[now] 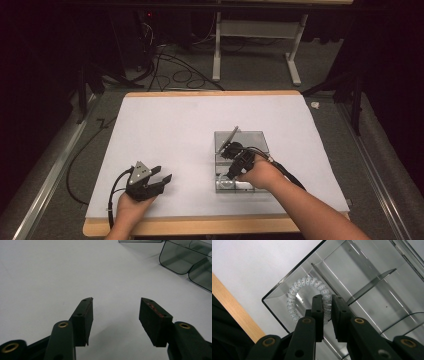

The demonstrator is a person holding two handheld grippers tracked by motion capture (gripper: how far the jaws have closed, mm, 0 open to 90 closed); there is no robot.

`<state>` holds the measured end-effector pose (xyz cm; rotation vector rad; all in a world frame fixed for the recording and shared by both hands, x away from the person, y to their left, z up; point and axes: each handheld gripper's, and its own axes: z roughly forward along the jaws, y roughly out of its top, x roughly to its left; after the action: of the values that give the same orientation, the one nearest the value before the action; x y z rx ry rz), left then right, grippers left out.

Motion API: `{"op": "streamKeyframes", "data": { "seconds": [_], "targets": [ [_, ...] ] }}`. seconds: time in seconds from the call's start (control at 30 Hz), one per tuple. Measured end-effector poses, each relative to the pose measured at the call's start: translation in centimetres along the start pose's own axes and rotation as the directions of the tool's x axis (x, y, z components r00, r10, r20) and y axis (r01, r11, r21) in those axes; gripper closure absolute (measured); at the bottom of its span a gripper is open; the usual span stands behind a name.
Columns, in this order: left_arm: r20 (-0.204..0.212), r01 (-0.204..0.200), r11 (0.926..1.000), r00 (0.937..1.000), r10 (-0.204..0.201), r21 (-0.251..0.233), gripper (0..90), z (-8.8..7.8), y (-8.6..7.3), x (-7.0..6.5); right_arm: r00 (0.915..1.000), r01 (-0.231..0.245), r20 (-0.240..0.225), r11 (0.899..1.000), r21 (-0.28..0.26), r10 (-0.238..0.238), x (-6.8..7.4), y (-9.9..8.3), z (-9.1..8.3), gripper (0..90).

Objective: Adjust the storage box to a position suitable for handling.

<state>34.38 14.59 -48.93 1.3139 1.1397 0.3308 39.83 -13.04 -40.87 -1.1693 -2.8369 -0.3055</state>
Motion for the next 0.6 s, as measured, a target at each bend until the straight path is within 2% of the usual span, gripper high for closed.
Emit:
{"op": "streamKeyframes", "data": {
  "seconds": [0.03,0.13,0.43,0.6],
  "targets": [
    [0.000,0.000,1.0000,1.0000,0.000,0.000,45.6,0.00,0.00,0.00,0.9999,-0.011,-0.003,1.000,0.003,0.011,0.06,0.00,0.02,82.0],
    [-0.001,-0.004,1.0000,1.0000,0.004,0.001,45.6,-0.01,0.00,0.02,1.0000,0.005,-0.005,1.000,0.003,-0.005,0.01,0.02,0.06,81.9],
    [0.000,-0.003,1.0000,1.0000,0.003,0.002,45.6,-0.01,-0.01,0.00,0.9998,0.000,-0.019,1.000,-0.002,0.000,0.18,0.12,0.05,81.5],
    [0.000,-0.004,1.0000,1.0000,0.004,0.002,45.6,-0.01,-0.01,0.00,0.9999,0.014,-0.010,1.000,-0.009,-0.014,0.37,0.22,0.17,81.0]
  ]
}}
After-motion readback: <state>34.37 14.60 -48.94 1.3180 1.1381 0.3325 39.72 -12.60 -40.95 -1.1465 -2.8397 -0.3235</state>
